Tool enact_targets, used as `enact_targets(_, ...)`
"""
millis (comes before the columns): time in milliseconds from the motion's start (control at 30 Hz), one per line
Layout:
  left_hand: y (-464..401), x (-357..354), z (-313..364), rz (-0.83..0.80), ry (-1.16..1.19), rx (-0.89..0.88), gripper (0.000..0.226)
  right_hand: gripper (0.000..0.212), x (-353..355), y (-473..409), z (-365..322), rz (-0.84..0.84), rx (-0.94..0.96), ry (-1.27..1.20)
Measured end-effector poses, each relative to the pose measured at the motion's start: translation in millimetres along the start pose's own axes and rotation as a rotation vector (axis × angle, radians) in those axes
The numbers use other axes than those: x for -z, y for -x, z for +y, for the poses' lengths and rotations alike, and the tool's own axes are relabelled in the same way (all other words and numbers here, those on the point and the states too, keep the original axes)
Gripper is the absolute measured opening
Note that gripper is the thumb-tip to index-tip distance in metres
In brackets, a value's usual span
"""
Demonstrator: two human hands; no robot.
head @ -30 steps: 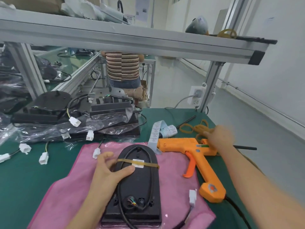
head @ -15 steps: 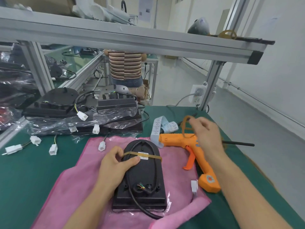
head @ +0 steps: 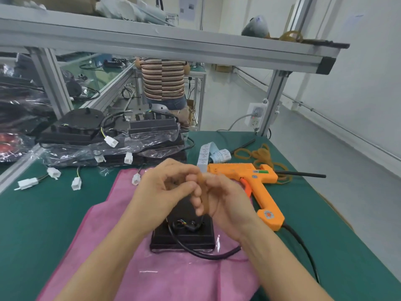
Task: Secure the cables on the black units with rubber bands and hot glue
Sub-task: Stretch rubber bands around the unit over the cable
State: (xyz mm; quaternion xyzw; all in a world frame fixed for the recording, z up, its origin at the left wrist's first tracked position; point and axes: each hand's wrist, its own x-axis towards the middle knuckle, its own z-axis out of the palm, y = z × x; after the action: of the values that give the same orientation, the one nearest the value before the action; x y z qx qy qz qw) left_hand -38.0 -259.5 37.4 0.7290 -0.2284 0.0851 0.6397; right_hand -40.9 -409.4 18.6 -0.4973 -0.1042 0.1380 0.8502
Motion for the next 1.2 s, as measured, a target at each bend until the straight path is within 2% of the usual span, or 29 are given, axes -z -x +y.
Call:
enact_targets(100,-3,7,10,-0.064,-0.202,-0.092,0.027,0.041,5,9,1,-0.070,-0.039,0.059)
enact_targets(167,-6,11,15,-0.184,-0.373,-0.164,0.022,0.048,9,14,1,-0.110,-0.073,0.083)
enact_targets(233,-8,12,19,-0.314,-0.617,-0.279,0.029,0.056,12,17,3,-0.143,-0.100,0.099)
enact_targets(333,-9,12,22,-0.382,-0.815,-0.434,0.029,0.053,17,18,5,-0.098,-0.107,0.144)
enact_targets(500,-3,9,15,-0.379,-0.774,-0.449,0.031,0.063,16,20,5,-0.046,-0.109,0.153)
enact_targets(533,-3,7,14,-0.367,-0.812,-0.469,0.025,0.059,15,20,8,-0.024,-0.106,0.174)
enact_targets(600,-3,4,10,-0.309,-0.881,-0.535,0.025,0.044,13,21,15,0.016,-0.111,0.254)
enact_targets(667,-2,1,6,-0.248,-0.880,-0.580,0.027,0.019,13,22,18,0.056,-0.115,0.333)
enact_targets(767,1,-2,3,-0.179,-0.821,-0.590,0.025,0.052,19,25,14,0.024,-0.190,0.420)
enact_targets(800,2,-2,2,-0.162,-0.797,-0.593,0.025,0.053,19,26,10,-0.002,-0.201,0.445)
enact_targets(900,5,-6,-3,-0.201,-0.675,-0.525,0.021,0.022,22,31,-1,-0.107,-0.175,0.463)
enact_targets(967,10,-6,-5,-0.162,-0.502,-0.399,0.013,0.029,22,33,-7,-0.121,-0.170,0.458)
enact_targets(1033,19,-1,-7,-0.121,-0.409,-0.326,0.013,0.040,22,36,-10,-0.036,-0.169,0.453)
enact_targets(1100,32,6,-13,-0.277,-0.543,-0.404,0.013,0.069,22,42,-10,0.062,-0.176,0.438)
enact_targets(1133,38,8,-18,-0.392,-0.670,-0.475,0.012,0.075,23,47,-9,0.091,-0.191,0.441)
enact_targets(1200,48,7,-26,-0.544,-0.907,-0.560,0.014,0.075,19,59,-1,0.110,-0.269,0.425)
